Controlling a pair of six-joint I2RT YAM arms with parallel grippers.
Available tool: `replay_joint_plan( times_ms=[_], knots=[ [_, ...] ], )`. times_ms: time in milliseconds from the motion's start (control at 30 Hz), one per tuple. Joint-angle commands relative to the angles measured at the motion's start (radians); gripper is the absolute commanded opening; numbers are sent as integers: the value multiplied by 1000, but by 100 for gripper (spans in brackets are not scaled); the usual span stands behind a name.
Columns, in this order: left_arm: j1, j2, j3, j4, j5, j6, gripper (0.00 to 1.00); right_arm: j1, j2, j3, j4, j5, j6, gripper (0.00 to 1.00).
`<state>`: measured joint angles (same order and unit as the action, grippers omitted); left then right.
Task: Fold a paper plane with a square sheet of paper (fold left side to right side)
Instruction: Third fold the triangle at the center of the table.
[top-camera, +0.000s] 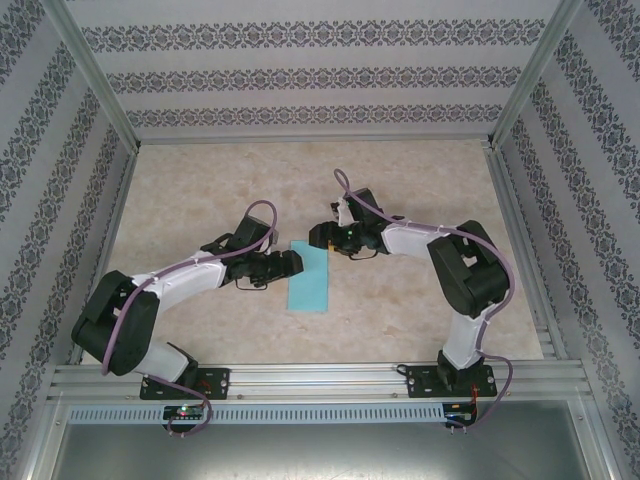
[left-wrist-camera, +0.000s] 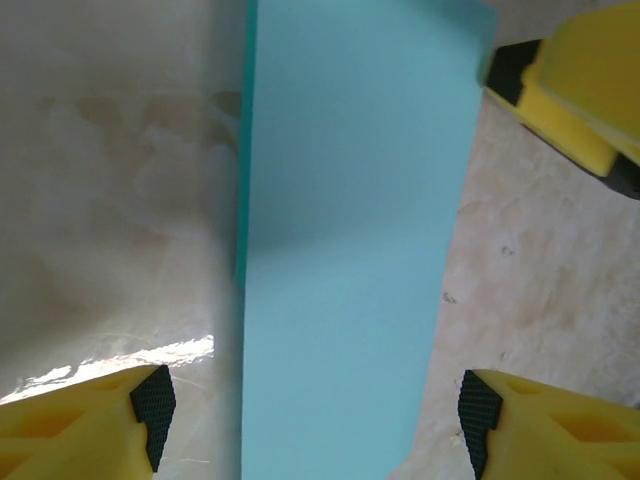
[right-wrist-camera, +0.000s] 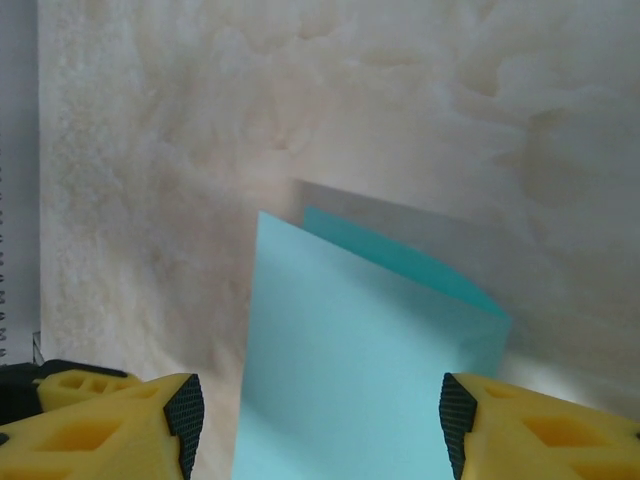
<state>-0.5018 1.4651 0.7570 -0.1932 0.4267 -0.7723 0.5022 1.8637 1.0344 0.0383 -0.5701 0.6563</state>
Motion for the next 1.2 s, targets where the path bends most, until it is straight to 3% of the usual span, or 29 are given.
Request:
replay_joint_plan(
  times_ms=[0, 233, 367, 500, 667, 833, 967, 1167],
  knots=[
    [11, 26, -12, 65, 55, -22, 78, 12, 27, 27, 8, -11, -5, 66],
    [9, 89, 5, 86, 96, -31, 76, 12, 58, 44, -38, -6, -40, 65],
    [8, 110, 7, 113, 119, -43, 70, 12, 62, 43, -42, -9, -46, 65],
    [8, 115, 11, 120, 127, -47, 59, 12, 59, 39, -42, -8, -52, 64],
    [8, 113, 18, 107, 129, -56, 36, 9, 7, 20, -42, 23, -91, 65],
    [8, 106, 16, 104, 126, -81, 15, 7, -139, -71, -29, 102, -167, 69],
    [8, 105, 15, 115, 134, -129, 8, 35, -341, -215, -31, 202, -258, 71],
    [7, 110, 29, 98, 145, -162, 5, 267, -609, -411, -98, 473, -397, 78]
  ],
)
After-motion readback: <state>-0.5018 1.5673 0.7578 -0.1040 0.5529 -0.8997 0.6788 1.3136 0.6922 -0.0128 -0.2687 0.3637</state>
